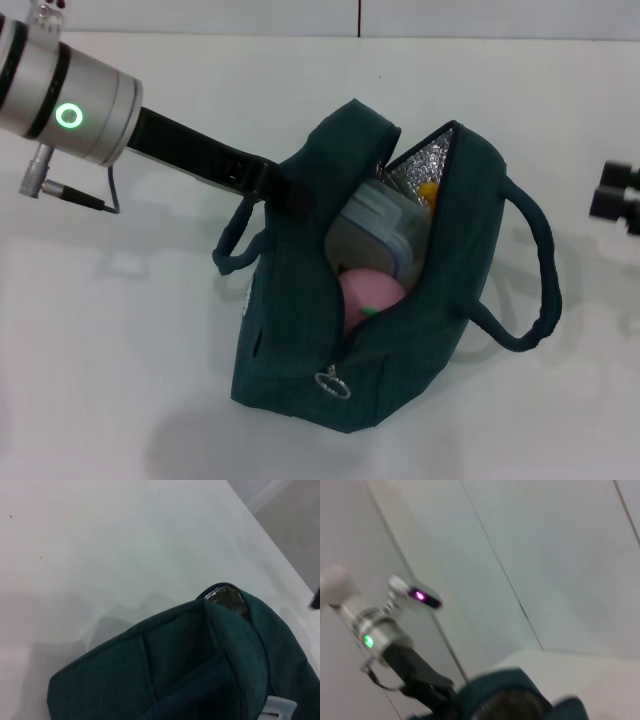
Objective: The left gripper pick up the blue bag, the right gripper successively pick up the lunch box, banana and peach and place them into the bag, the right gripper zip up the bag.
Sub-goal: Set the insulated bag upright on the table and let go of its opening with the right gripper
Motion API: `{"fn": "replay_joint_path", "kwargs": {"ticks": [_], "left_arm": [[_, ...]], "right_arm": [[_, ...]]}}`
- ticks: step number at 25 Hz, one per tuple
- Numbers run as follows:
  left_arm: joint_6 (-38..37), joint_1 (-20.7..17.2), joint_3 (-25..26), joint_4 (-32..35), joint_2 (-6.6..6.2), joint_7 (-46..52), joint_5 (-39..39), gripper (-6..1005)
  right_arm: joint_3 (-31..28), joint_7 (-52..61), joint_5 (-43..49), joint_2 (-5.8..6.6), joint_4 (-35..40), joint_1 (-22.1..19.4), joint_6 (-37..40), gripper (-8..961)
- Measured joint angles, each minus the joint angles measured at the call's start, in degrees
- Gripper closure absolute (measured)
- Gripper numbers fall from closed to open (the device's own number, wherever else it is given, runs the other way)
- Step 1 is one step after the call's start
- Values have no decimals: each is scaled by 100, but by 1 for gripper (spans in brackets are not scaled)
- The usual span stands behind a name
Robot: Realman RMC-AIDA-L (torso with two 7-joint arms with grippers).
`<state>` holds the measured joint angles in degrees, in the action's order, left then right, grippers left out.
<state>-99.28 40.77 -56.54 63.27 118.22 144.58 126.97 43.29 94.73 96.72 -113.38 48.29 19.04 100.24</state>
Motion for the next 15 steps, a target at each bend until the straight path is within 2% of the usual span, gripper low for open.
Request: {"fn": "replay_joint_path", "kwargs": {"ticks": [5,8,12,15], "left_arm": [[25,34,2,-104,-22,0,-7,960],[34,41,2,-105,-33,0,-7,960],[43,43,3,-110,-42,0,-7,960],[43,32,2,-115,-45,0,-7,959]], "right_arm": [[46,-8,524,-149,-267,159,-289,316],[326,-9,689,-184,-489,382,-726,317],[994,-11,721,-192,-934,823,-1783,317],[1099,-17,643,-216,-1017,960,-2382,318]]}}
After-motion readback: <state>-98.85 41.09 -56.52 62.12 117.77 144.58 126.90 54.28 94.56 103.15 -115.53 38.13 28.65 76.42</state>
